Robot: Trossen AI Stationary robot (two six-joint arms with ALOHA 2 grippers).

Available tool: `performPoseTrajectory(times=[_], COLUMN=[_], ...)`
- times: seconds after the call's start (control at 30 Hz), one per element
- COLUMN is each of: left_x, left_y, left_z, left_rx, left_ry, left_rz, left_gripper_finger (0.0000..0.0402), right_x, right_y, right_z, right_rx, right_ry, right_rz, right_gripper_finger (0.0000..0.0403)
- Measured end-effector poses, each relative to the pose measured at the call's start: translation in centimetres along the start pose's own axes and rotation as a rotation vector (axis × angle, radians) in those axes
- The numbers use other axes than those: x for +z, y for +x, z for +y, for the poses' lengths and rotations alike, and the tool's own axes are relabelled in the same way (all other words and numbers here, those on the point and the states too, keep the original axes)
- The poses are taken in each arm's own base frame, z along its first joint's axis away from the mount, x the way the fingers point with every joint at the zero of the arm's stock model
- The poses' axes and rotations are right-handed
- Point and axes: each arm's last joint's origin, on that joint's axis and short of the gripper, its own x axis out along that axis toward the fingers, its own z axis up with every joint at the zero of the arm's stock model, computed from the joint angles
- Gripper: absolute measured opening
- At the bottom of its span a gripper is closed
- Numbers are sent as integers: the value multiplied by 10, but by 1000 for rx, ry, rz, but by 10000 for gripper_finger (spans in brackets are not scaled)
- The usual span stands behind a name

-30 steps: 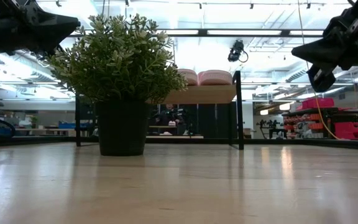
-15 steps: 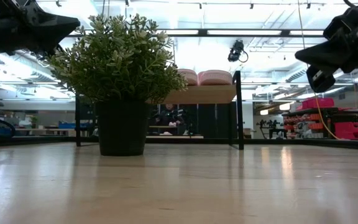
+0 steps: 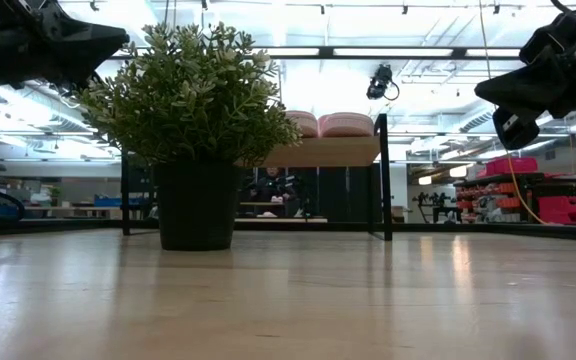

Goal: Pick and place slides into the shelf
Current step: Return to Home Position

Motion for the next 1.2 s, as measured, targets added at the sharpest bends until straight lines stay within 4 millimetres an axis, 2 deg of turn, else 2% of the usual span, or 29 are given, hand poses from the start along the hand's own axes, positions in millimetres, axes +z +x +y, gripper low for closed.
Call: performPoseTrajectory(times=[0.3, 0.73, 1.2], left_x=[0, 0, 0], left_y=[0, 0, 0], left_z=[0, 0, 0], left_rx=[0, 0, 0], left_ry=[0, 0, 0], left_rz=[0, 0, 0], left_gripper_finger=[18, 36, 19], right_x=[0, 0, 0], right_y=[0, 0, 0], right_z=[0, 0, 0], right_rx=[0, -1, -1], right_ry=[0, 0, 0], right_rz=[0, 0, 0], right_gripper_finger=[25, 27, 28])
